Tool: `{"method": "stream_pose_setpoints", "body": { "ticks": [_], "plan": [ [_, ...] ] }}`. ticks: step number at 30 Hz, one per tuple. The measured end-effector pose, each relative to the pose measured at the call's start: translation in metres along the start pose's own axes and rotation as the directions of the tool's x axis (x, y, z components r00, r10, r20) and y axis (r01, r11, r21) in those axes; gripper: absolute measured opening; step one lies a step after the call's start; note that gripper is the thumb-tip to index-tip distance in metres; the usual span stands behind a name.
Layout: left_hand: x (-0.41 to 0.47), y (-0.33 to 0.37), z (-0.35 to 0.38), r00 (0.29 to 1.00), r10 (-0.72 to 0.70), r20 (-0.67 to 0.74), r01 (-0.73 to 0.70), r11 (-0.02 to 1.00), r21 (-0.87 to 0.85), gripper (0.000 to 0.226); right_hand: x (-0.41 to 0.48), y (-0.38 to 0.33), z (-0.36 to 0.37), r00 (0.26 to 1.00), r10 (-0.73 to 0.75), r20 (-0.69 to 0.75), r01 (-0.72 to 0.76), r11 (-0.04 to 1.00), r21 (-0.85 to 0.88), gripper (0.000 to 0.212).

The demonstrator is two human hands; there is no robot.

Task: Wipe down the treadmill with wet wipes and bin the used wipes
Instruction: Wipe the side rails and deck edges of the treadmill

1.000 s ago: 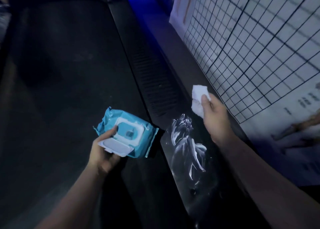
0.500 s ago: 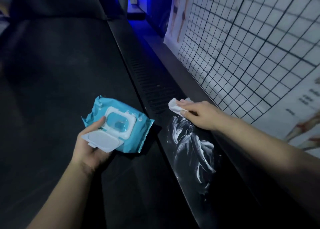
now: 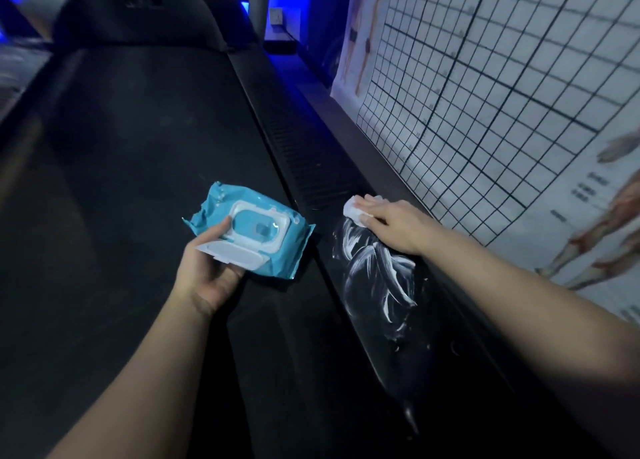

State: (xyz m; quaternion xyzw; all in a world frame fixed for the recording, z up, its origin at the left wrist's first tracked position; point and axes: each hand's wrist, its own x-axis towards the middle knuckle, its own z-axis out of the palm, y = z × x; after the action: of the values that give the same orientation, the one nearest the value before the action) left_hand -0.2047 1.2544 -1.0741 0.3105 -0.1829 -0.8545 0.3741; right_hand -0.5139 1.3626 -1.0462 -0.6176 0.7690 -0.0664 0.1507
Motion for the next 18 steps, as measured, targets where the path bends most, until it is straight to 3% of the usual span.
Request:
{"method": "stream_pose_setpoints", "body": {
  "ticks": [5,9,14,18],
  "plan": [
    [0.003,-0.001,0.001,1.0,0.026,-0.014,-0.027,0.998,-0.052,0.025,-0.007,0.002,0.002,1.0,-0.012,-0.016,0.012,1.0,-0.026,0.048],
    [0.007,-0.003,0.003,0.997,0.064,-0.042,-0.068,0.993,-0.101,0.025,-0.042,0.006,0.011,0.999,-0.049,-0.02,0.05,0.998,0.048,0.047],
    [0.009,-0.002,0.003,0.992,0.122,-0.042,-0.128,0.972,-0.196,0.035,-0.086,-0.004,0.012,0.992,-0.066,-0.104,0.073,0.996,0.059,0.043],
    [0.006,-0.006,0.003,0.99,0.136,-0.032,-0.14,0.97,-0.197,0.04,-0.083,-0.001,0.008,0.99,-0.119,-0.077,0.122,0.992,0.034,0.038]
  ]
}}
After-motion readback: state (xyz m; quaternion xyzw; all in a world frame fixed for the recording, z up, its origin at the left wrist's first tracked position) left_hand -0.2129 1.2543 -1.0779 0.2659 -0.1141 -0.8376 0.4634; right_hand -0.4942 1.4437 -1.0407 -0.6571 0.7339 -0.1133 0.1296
